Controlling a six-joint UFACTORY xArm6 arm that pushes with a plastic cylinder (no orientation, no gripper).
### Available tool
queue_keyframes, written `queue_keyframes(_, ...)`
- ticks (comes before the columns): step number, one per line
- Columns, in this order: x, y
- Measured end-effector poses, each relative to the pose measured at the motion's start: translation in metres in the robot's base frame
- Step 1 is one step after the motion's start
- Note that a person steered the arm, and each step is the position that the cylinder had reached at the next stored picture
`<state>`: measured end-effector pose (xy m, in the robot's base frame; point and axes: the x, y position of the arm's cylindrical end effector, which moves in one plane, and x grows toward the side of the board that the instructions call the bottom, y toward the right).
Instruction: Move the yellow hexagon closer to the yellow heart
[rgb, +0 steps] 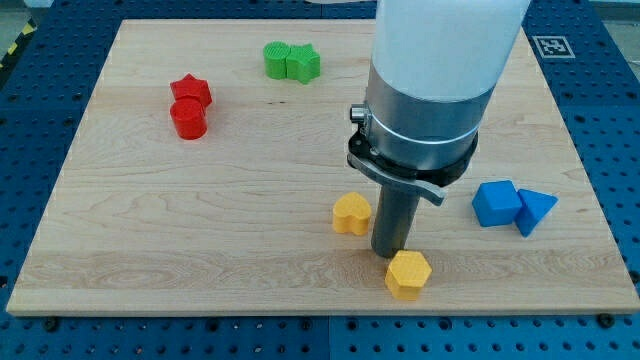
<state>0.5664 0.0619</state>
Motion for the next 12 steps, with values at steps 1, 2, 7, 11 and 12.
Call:
queue_keyframes(1,0.005,-0.016)
queue_keyframes(2,0.011,-0.042)
queue_keyframes(7,0.052,0.039)
queue_keyframes(11,0.036,0.082)
queue_keyframes(12,0.017,0.082)
